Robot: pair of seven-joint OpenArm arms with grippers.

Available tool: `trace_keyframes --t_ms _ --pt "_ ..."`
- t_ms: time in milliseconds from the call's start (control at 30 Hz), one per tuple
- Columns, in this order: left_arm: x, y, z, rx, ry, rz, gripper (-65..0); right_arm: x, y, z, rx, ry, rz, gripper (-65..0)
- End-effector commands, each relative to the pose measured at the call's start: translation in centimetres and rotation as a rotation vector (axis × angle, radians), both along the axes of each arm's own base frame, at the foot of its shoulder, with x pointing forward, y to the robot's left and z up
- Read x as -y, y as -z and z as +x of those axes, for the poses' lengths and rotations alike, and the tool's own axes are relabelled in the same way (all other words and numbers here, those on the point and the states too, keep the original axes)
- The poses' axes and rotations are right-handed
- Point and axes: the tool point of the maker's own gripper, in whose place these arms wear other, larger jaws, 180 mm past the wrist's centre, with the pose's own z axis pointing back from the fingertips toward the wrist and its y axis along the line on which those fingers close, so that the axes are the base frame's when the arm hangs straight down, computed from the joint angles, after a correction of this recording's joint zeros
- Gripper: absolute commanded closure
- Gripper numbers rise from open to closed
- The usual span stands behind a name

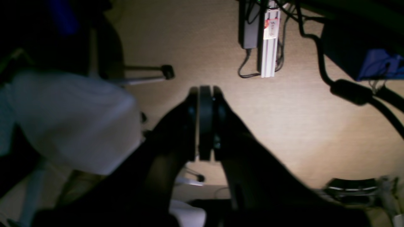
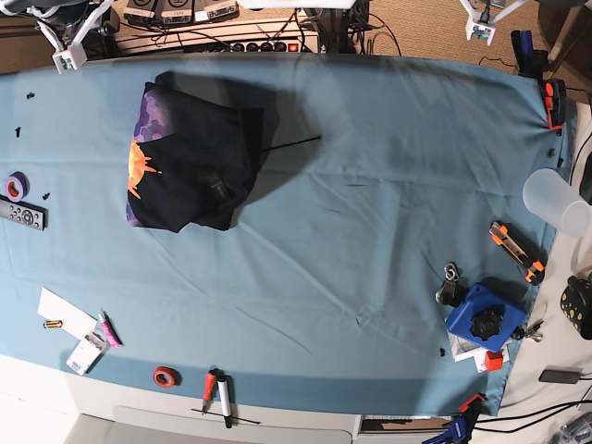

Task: Layout the t-shirt on the table in an organized manner, then fold the t-shirt properly

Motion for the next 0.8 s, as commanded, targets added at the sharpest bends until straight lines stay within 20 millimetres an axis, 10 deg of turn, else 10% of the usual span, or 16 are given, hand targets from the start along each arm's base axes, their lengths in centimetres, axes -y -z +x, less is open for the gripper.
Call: trace_keyframes --t_ms 0,533,767 --pt "-0.3 0.2 -1.0 -0.033 0.001 0.007 0.0 0.2 0.1 -0.3 -0.008 -0.009 0.003 0.0" --pt "-0.6 11.9 -7.6 -0.279 -0.056 -0.153 0.0 -7.2 15.1 -11.5 -0.604 -0.052 0.312 0.0" --pt "-0.2 17.2 -8.2 -0.292 -0.179 -0.185 0.0 -8.9 19.1 -11.7 -0.715 -0.121 0.318 0.0"
